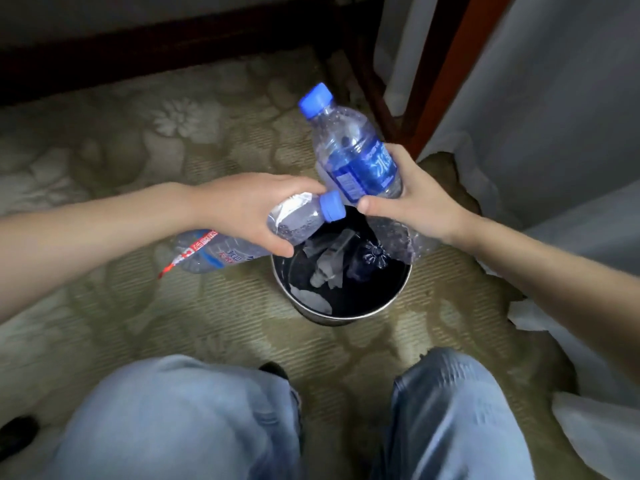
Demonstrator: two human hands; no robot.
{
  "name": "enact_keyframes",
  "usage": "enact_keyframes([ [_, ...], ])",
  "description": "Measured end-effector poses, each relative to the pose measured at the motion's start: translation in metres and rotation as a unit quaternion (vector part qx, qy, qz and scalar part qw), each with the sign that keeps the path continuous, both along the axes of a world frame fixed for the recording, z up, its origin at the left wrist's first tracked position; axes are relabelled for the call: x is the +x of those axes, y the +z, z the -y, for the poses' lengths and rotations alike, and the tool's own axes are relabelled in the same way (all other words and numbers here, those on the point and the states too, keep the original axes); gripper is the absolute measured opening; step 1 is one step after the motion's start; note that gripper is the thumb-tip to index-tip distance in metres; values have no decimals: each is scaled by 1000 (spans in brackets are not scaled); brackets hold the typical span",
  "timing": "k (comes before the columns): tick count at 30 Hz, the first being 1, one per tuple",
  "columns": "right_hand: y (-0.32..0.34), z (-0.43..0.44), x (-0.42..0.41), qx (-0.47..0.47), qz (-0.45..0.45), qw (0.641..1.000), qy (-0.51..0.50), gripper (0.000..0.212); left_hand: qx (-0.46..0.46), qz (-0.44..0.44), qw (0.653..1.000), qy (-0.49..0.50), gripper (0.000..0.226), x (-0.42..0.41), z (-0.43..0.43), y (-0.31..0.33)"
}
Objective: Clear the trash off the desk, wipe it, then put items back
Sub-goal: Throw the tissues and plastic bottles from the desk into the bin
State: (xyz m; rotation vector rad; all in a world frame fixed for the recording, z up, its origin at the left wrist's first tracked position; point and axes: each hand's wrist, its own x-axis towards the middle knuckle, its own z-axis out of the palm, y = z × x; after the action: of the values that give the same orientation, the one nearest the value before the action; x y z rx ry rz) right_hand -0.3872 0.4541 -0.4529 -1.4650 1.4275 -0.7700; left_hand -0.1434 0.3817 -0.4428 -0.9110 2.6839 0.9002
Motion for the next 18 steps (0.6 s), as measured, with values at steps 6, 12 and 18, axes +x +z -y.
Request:
enact_keyframes([
  [6,-64,0,29,8,51,998,20,67,-37,4,999,38,82,51,1,-18],
  [12,-115,-13,39,143,-49,983,106,76,-53,-16,996,66,82,66,-4,-14],
  [18,-98,-17,16,98,-239,954,151,34,-65,-89,994,11,85,13,-6,-7],
])
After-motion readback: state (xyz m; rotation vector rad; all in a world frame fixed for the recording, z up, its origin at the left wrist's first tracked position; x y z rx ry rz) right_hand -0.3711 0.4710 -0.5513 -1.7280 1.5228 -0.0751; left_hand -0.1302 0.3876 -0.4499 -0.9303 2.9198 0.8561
